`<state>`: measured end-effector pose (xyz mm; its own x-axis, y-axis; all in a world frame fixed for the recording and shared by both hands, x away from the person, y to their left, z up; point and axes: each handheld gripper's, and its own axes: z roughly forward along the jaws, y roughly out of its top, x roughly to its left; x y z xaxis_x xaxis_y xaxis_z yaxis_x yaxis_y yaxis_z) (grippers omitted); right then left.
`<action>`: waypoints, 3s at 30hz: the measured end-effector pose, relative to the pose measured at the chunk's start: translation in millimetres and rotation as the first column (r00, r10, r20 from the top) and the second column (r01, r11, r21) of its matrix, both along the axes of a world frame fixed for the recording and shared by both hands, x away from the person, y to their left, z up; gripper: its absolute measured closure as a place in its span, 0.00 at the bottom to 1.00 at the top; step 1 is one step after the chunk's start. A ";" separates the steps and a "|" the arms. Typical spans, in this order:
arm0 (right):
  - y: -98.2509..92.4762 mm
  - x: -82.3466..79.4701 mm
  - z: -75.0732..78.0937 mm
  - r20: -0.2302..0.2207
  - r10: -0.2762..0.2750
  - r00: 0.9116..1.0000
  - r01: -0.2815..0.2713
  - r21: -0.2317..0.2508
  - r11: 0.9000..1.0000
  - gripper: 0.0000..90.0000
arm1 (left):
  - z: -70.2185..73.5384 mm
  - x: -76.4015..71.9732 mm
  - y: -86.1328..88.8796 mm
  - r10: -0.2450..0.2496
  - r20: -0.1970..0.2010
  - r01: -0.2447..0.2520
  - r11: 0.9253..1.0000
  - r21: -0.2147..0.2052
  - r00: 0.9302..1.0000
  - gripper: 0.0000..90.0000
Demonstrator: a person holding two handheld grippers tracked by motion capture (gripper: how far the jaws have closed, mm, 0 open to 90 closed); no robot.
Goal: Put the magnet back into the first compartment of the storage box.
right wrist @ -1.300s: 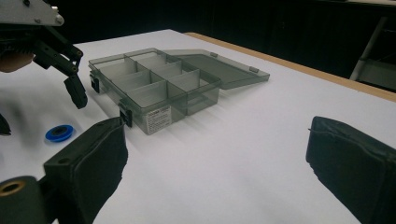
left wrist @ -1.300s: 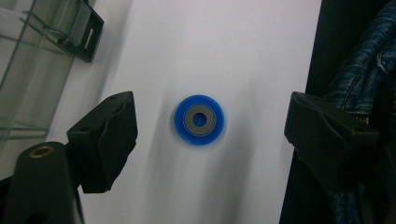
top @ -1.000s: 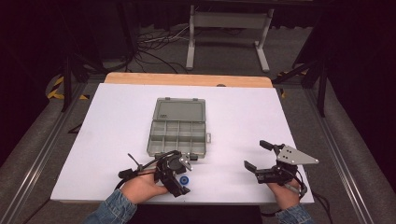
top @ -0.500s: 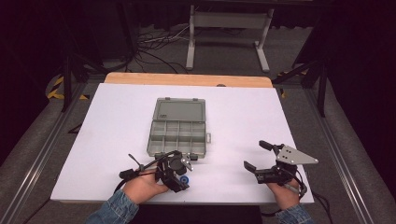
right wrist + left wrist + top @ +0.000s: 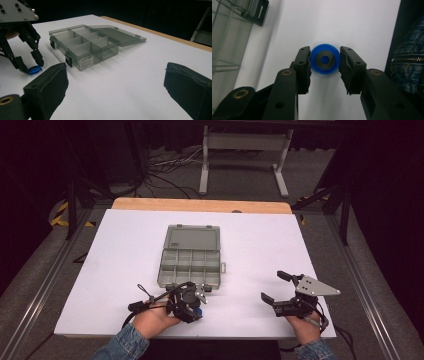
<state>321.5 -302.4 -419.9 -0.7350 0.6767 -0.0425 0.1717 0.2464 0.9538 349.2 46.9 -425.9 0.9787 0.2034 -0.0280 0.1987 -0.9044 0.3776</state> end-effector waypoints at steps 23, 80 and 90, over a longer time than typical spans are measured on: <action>0.6 0.6 -0.6 -0.005 -0.001 1.000 0.001 -0.003 1.000 0.07 | 50.1 5.7 21.0 0.029 0.045 -0.025 0.996 -0.080 0.999 0.69; 0.1 1.8 -1.3 -0.011 0.005 1.000 -0.005 -0.003 1.000 0.07 | 74.6 130.2 68.5 0.403 0.065 -0.395 0.912 -0.110 0.913 0.69; -1.0 2.3 -1.5 -0.014 0.004 1.000 -0.004 -0.003 1.000 0.07 | 65.5 146.1 74.3 0.465 0.044 -0.459 0.882 -0.106 0.884 0.69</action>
<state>323.7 -303.4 -421.5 -0.7382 0.6737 -0.0347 0.1839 0.2504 0.9505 495.3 121.2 -360.5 0.7744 0.6327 -0.0060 0.5575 -0.6778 0.4794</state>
